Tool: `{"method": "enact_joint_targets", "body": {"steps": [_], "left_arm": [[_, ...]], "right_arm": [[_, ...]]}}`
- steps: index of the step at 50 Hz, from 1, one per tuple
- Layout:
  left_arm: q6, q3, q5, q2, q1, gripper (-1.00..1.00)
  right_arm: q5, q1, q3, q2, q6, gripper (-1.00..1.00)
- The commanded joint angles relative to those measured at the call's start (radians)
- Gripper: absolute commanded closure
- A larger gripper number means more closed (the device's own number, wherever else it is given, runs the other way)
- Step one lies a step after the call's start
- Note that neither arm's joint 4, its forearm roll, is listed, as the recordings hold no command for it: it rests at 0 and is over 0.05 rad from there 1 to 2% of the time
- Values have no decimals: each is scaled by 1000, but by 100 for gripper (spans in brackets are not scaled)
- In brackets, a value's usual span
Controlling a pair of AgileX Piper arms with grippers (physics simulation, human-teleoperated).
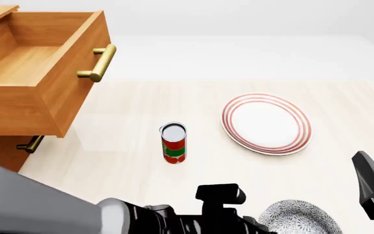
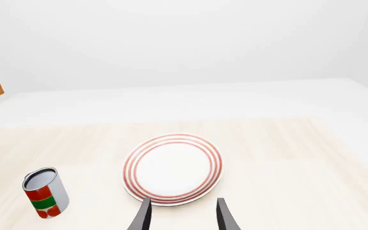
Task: Put the bowl in the top drawer of the cabinet.
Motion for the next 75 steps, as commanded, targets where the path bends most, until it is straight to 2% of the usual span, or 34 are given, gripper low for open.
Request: {"method": "enact_joint_targets", "body": {"steps": [1, 25, 75], "left_arm": [[24, -3, 46, -68, 35, 100], [69, -13, 130, -166, 111, 100], [152, -83, 322, -358, 169, 100]], "right_arm": [[0, 0, 0, 0, 0, -100], [0, 0, 0, 0, 0, -100], [0, 0, 0, 0, 0, -100]]}}
